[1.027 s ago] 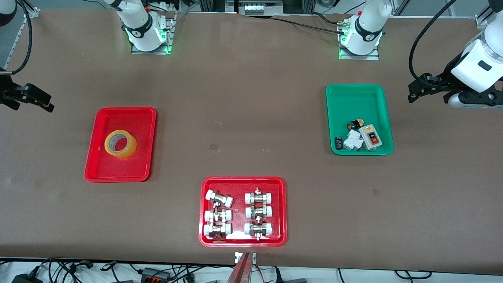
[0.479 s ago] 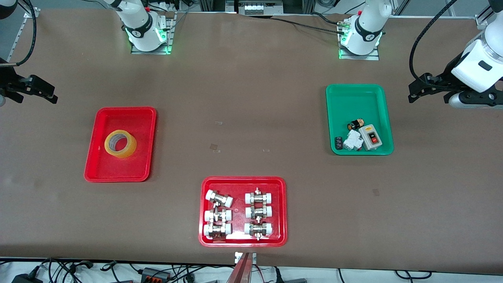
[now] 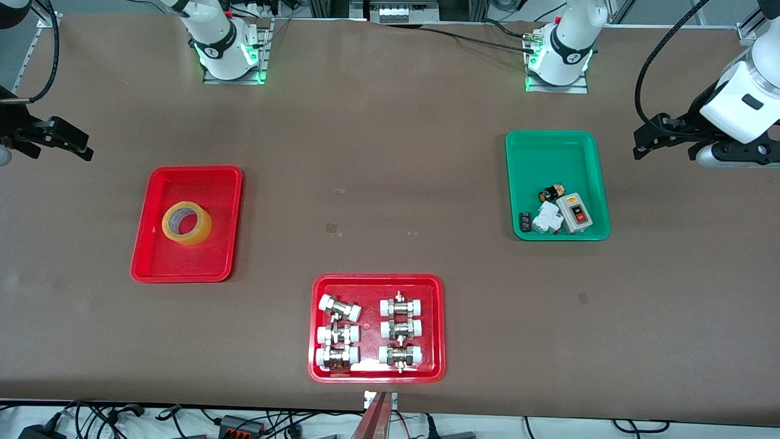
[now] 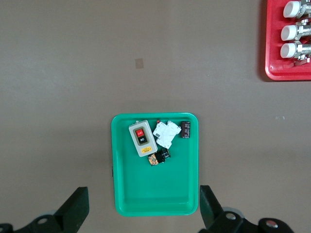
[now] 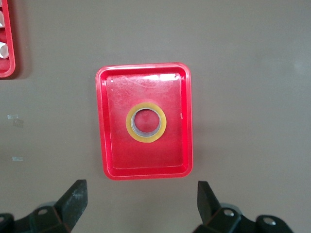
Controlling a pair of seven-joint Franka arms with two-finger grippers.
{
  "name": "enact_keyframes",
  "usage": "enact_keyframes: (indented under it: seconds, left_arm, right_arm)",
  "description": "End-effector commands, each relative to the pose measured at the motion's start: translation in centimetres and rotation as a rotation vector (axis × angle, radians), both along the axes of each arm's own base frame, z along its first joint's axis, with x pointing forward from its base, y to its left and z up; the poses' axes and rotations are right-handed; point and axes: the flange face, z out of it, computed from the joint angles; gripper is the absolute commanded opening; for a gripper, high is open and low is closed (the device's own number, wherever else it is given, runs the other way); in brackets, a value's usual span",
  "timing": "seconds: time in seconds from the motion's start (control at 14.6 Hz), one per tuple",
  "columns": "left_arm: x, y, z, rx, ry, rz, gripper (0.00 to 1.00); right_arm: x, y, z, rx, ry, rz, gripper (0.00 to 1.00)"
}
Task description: Left arm passes tape to right arm into tray
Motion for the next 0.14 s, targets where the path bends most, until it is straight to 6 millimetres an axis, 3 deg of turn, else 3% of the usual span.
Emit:
enact_keyframes:
  seconds: [0.0,0.07]
  left_arm:
    - [0.2,0.26,0.52,0.008,0.004,-0.008,1.0]
    - [0.2,0.26,0.52,0.008,0.004,-0.008,1.0]
  right_arm:
    - [-0.98,0.28,0.47,0.007,0.002,-0.008,1.0]
    - [-0.97,0.28,0.49,0.007,0.0,-0.008,1.0]
